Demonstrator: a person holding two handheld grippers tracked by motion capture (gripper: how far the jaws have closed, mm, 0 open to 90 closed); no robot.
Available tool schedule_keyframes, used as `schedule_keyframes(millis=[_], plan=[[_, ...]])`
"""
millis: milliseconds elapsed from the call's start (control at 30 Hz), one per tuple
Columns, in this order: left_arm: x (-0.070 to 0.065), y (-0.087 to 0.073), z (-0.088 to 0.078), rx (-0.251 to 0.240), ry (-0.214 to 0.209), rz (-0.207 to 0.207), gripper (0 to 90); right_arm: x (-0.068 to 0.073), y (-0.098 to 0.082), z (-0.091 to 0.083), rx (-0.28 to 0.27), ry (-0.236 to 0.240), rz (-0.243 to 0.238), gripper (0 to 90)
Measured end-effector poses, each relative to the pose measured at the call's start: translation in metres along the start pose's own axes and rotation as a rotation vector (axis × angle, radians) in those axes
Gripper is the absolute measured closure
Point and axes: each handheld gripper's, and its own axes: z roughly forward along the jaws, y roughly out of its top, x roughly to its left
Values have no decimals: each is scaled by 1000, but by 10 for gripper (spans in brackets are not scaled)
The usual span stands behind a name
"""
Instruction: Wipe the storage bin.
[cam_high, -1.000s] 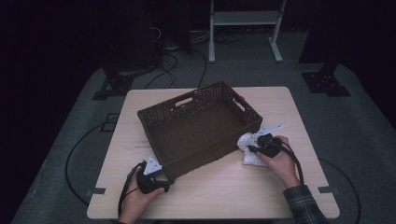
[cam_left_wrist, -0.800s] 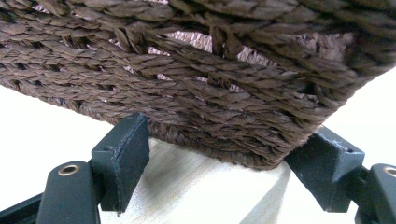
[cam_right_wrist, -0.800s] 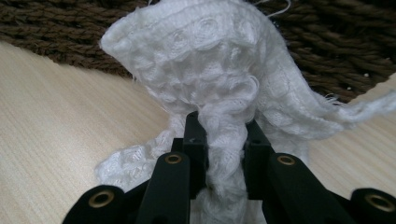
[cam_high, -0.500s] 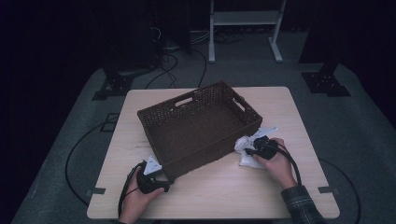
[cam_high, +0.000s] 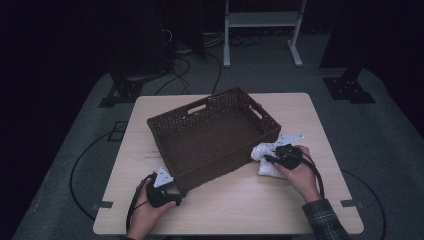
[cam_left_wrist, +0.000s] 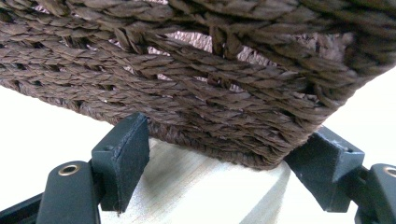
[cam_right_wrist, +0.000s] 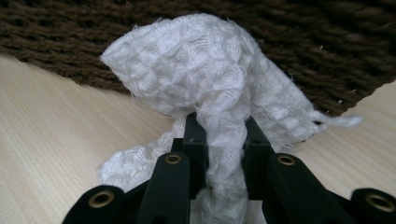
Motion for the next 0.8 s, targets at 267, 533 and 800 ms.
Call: schedule_keyframes(millis=[267, 533, 800], plan=[[0, 0, 0, 0, 0, 0, 233, 0, 7, -17, -57, -10, -7, 762], [0, 0, 0, 0, 1, 0, 233, 4, 12, -26, -92, -10, -23, 761], [0, 0, 0, 0, -2, 1, 233, 11, 19, -36, -143, 9, -39, 761]])
